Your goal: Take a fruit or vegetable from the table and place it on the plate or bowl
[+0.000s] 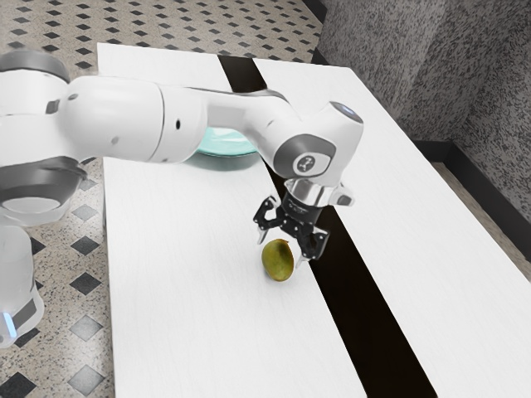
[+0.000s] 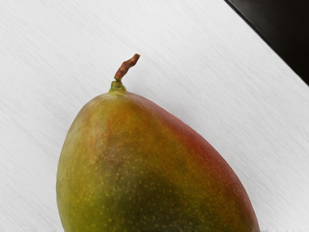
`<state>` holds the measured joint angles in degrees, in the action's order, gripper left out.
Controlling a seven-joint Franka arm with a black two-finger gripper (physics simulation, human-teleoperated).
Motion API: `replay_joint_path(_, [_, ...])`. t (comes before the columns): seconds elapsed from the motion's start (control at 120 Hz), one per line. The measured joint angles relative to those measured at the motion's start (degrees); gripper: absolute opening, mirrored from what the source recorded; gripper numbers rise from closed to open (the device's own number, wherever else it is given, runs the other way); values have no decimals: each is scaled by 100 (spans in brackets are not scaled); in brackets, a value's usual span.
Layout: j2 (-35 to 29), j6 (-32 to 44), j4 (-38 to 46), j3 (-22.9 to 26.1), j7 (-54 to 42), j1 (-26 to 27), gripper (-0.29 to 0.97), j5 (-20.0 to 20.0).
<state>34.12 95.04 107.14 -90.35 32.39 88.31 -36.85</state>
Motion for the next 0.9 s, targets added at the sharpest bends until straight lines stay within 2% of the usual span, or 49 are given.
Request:
replay_joint_path(0.15, [85,3,25,94,-69,-37,68,-110])
replay_joint_path(0.367, [128,15,12,480,-149,-448,67,-214])
replay_joint_path(0.725, [261,25,2,622,-253,-595,57,-365])
replay_joint_path(0.792, [252,22,2,599,-289,-593,53,-373])
replay_joint_path(0.9, [95,1,0,488,-340,-573,52,-306])
